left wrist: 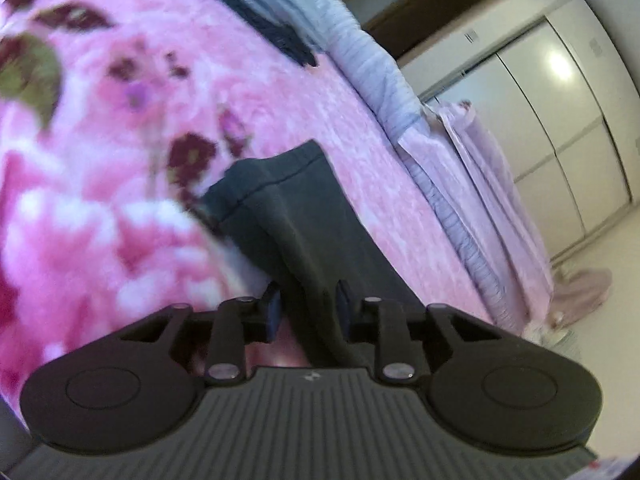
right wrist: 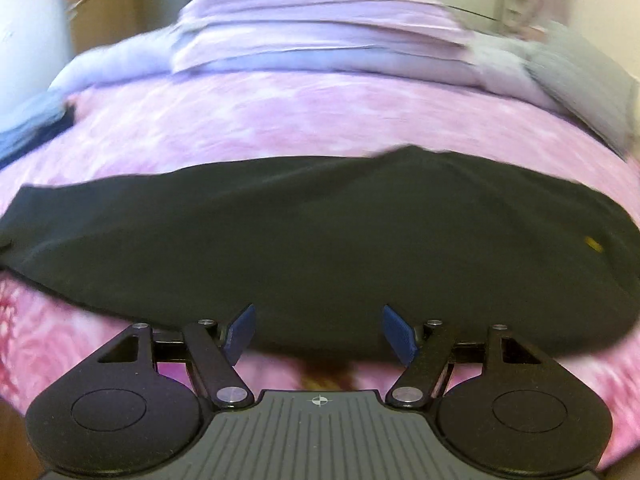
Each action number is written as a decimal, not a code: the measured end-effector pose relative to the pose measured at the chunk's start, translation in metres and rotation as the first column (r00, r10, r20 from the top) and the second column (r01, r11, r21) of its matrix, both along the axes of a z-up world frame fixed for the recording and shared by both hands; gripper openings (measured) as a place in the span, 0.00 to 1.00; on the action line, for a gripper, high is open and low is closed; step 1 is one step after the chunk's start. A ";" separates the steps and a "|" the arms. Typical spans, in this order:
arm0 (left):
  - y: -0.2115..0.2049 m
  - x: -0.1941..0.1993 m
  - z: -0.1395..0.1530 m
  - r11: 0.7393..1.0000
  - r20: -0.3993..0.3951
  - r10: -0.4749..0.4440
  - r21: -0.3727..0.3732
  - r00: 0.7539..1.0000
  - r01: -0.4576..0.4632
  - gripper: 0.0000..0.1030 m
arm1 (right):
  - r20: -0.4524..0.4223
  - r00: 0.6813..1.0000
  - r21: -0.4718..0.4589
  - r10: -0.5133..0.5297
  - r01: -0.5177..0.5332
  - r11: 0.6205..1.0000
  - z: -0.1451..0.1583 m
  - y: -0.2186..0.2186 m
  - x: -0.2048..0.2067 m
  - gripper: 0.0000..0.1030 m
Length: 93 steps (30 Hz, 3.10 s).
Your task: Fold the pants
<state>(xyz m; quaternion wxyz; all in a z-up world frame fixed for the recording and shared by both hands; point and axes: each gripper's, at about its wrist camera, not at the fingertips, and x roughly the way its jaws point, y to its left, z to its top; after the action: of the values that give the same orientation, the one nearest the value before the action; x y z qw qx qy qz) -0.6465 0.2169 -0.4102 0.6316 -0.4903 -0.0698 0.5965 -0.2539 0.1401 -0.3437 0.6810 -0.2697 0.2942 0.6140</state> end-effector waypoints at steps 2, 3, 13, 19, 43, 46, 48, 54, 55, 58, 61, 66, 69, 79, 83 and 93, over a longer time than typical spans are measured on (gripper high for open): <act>0.004 0.003 0.004 1.000 -0.016 -0.019 0.021 1.000 0.020 0.26 | -0.009 0.999 0.011 0.037 -0.036 0.999 -0.005 0.026 -0.018 0.65; 0.006 0.002 0.005 0.999 -0.012 -0.026 0.027 1.000 0.026 0.25 | -0.012 0.998 0.017 0.054 -0.053 0.998 -0.006 0.039 -0.027 0.65; 0.011 -0.002 -0.005 0.997 -0.055 -0.077 0.010 0.996 0.078 0.21 | 0.080 0.992 0.089 0.095 -0.102 0.991 -0.033 0.158 -0.073 0.66; 0.012 0.001 -0.005 0.993 -0.081 -0.110 0.030 0.991 0.113 0.24 | 0.120 0.986 0.079 0.116 -0.126 0.989 -0.047 0.175 -0.080 0.71; 0.013 0.014 0.023 0.987 -0.200 -0.135 0.063 0.970 0.150 0.14 | -0.036 0.995 -0.018 0.096 -0.096 0.995 -0.034 0.051 -0.066 0.82; 0.015 0.030 0.054 0.972 -0.271 -0.162 0.120 0.949 0.200 0.12 | -0.136 0.991 0.025 0.007 -0.003 1.000 -0.017 0.037 -0.030 0.82; 0.015 0.048 0.079 0.953 -0.344 -0.183 0.168 0.921 0.252 0.12 | -0.168 0.984 0.063 -0.055 0.067 0.996 -0.005 0.025 0.000 0.82; 0.001 0.144 0.151 0.819 -0.516 -0.282 0.309 0.809 0.483 0.11 | -0.224 0.926 0.182 -0.305 0.347 0.920 0.033 -0.021 0.117 0.82; -0.003 0.163 0.158 0.791 -0.535 -0.303 0.321 0.789 0.522 0.11 | -0.243 0.905 0.190 -0.349 0.398 0.898 0.038 -0.030 0.137 0.82; -0.016 0.235 0.162 0.676 -0.555 -0.432 0.323 0.711 0.662 0.16 | -0.308 0.840 0.207 -0.446 0.517 0.831 0.044 -0.057 0.182 0.82; -0.021 0.300 0.134 0.537 -0.515 -0.634 0.244 0.577 0.807 0.40 | -0.347 0.791 0.197 -0.504 0.587 0.785 0.042 -0.077 0.212 0.82; -0.025 0.309 0.080 0.544 -0.486 -0.712 0.074 0.506 0.836 0.39 | -0.404 0.771 0.144 -0.493 0.586 0.798 0.027 -0.084 0.220 0.82; -0.019 0.270 0.076 0.611 -0.463 -0.684 0.058 0.563 0.789 0.38 | -0.502 0.770 0.126 -0.395 0.516 0.847 0.018 -0.066 0.212 0.81; 0.011 0.192 0.061 0.756 -0.419 -0.594 0.003 0.687 0.655 0.37 | -0.810 0.470 -0.188 -0.351 0.359 0.914 -0.037 0.022 0.187 0.38; 0.011 0.184 0.050 0.763 -0.405 -0.600 -0.031 0.690 0.646 0.37 | -0.761 0.476 -0.260 -0.441 0.399 0.879 -0.027 0.022 0.182 0.34; 0.012 0.187 0.042 0.738 -0.394 -0.625 -0.015 0.674 0.675 0.37 | -0.764 0.442 -0.230 -0.470 0.494 0.838 -0.039 0.010 0.181 0.34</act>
<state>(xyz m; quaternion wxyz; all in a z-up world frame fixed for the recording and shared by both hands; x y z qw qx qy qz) -0.4595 0.2287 -0.3683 0.8342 -0.3172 0.1918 0.4082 -0.0730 0.1499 -0.3828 0.6250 0.1375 0.6214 0.4521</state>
